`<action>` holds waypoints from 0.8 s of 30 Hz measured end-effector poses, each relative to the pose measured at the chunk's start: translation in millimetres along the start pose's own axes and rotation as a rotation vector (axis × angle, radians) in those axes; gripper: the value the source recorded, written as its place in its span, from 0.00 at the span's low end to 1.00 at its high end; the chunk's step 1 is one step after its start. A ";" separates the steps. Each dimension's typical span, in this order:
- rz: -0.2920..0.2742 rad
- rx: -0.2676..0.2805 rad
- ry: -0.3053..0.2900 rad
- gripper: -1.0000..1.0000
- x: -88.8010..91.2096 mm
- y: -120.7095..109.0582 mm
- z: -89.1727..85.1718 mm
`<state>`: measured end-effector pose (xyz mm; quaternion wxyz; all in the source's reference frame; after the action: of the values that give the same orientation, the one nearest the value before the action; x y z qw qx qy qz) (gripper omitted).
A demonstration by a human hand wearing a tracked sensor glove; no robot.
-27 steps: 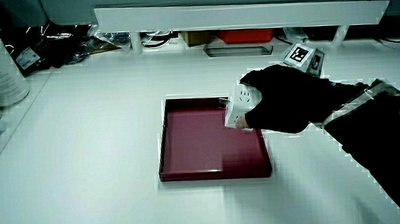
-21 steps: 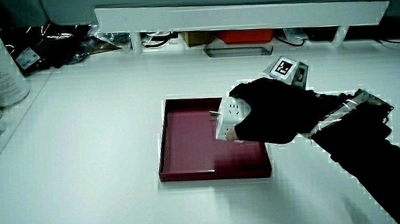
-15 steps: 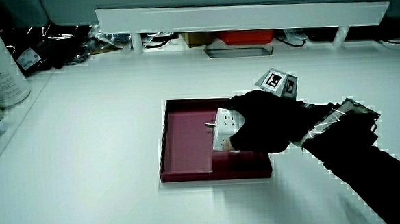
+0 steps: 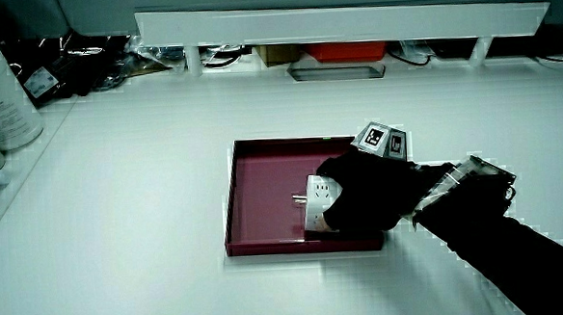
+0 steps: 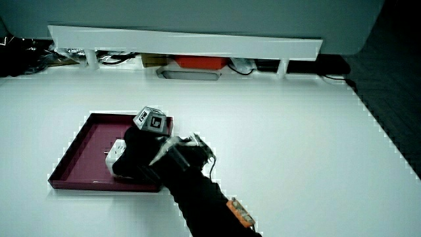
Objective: Place socket
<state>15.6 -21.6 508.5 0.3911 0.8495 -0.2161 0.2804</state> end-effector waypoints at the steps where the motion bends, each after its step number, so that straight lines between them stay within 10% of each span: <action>1: -0.002 0.005 0.017 0.50 -0.2 -1.3 1.6; 24: 0.048 -0.069 0.118 0.15 8.5 -13.3 8.2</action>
<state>32.3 -21.3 502.4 0.4252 0.8122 -0.2224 0.3316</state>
